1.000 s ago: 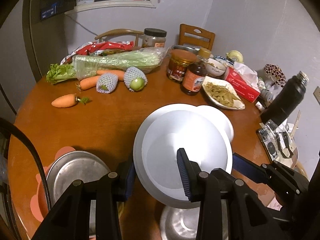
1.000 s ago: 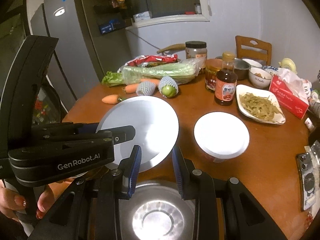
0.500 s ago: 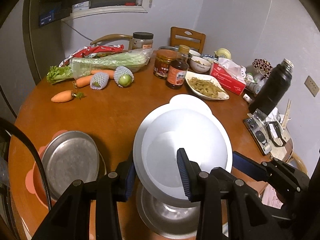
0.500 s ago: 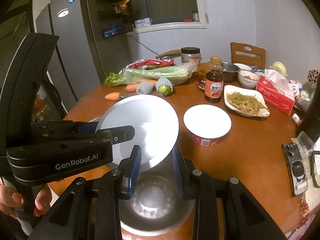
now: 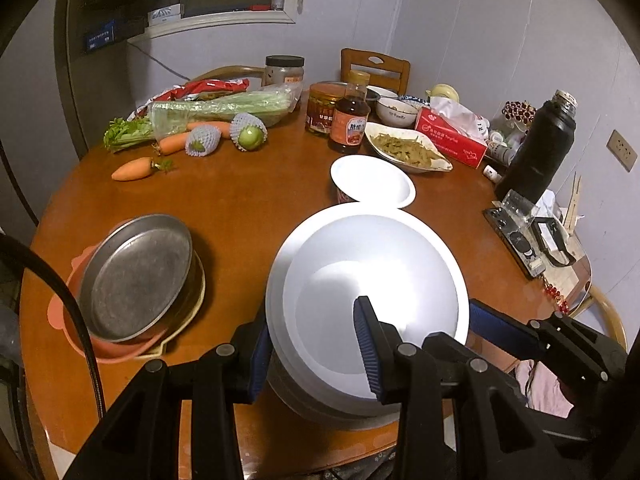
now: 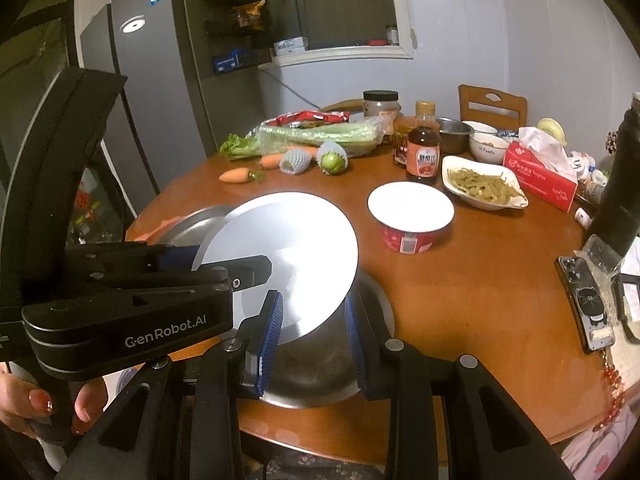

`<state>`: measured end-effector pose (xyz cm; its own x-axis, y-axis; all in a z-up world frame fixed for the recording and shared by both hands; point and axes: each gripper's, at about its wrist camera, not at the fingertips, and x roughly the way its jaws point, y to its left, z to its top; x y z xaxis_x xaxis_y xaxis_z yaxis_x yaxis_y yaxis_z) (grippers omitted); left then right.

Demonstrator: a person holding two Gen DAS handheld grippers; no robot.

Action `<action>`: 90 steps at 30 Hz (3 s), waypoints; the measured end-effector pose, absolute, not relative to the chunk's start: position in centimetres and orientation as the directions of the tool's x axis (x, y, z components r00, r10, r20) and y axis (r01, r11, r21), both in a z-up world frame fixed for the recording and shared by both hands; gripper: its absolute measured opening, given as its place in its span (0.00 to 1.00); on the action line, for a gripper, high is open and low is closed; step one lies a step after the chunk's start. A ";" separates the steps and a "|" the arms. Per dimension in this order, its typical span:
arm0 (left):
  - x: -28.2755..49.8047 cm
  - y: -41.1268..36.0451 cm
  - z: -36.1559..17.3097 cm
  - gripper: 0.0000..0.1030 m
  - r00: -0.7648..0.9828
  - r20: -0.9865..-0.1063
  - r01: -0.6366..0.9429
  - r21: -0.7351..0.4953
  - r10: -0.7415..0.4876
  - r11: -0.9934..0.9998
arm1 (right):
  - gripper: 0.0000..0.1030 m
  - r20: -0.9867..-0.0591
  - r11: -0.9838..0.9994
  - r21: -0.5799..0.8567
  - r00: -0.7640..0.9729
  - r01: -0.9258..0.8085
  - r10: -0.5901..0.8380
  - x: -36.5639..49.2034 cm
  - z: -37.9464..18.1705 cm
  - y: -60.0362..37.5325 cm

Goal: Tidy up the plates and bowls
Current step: 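Carry the white plate over the steel bowl and lower it in with the left tool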

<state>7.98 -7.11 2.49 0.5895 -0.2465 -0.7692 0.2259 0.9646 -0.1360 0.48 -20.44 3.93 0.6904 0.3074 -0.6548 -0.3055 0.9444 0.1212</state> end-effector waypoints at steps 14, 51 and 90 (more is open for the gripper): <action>8.4 -8.1 -0.3 0.38 0.557 -0.796 0.232 -0.124 -0.236 0.965 | 0.32 -0.695 0.950 0.126 0.658 -0.286 0.290 0.9 1.4 -21.0; 9.7 -8.7 -3.3 0.38 0.518 -0.827 0.231 -0.111 -0.219 0.967 | 0.32 -0.741 0.966 0.051 0.639 -0.255 0.208 1.9 -1.2 -20.4; 9.7 -8.3 -3.1 0.40 0.516 -0.833 0.213 -0.100 -0.199 0.972 | 0.40 -0.725 0.975 0.089 0.658 -0.203 0.203 1.8 -0.3 -22.3</action>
